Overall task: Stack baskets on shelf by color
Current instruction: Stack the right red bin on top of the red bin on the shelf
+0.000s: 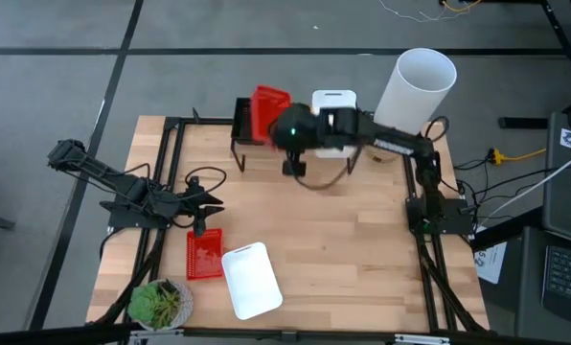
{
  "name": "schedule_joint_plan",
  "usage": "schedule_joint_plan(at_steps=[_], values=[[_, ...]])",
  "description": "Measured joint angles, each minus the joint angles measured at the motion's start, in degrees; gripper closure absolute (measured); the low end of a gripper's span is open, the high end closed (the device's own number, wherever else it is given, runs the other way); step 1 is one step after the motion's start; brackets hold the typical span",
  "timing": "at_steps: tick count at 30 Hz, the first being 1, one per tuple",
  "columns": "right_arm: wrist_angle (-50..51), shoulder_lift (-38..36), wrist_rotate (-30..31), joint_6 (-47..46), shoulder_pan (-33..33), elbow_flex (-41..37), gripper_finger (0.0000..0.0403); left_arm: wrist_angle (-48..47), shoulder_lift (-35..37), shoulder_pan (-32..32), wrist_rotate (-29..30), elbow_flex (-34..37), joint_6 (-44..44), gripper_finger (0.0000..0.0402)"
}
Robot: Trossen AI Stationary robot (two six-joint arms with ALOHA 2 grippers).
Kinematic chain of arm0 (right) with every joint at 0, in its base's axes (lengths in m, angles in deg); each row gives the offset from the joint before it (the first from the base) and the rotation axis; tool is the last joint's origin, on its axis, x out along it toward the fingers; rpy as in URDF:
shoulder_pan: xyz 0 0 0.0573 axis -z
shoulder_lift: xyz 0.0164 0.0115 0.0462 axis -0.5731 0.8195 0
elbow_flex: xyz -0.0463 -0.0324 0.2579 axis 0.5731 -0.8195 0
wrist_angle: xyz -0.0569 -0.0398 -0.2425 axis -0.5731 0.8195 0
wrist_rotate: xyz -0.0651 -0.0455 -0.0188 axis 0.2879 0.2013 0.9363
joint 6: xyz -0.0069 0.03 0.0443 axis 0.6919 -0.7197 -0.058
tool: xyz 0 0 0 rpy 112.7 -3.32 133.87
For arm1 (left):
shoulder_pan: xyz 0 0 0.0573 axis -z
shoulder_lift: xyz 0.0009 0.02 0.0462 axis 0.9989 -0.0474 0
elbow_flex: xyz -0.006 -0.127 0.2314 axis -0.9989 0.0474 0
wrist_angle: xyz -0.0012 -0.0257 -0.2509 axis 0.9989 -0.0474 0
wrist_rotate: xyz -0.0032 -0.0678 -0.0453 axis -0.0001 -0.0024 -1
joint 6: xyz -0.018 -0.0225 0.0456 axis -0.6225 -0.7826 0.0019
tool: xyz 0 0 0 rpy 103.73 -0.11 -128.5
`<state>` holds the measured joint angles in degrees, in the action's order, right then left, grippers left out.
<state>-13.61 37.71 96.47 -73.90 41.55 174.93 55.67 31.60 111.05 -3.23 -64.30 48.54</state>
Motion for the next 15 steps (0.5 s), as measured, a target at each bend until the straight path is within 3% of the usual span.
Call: schedule_joint_plan(at_steps=[6,15], values=[[9.13,0.07,-1.74,-5.28,4.45,0.00,0.0402,-0.09,0.01,0.00,0.02,0.00,1.05,0.0316],[10.39,0.09,-4.55,-7.79,4.88,0.00,0.0402,-0.11,0.01,0.00,0.00,0.00,1.28,0.0316]])
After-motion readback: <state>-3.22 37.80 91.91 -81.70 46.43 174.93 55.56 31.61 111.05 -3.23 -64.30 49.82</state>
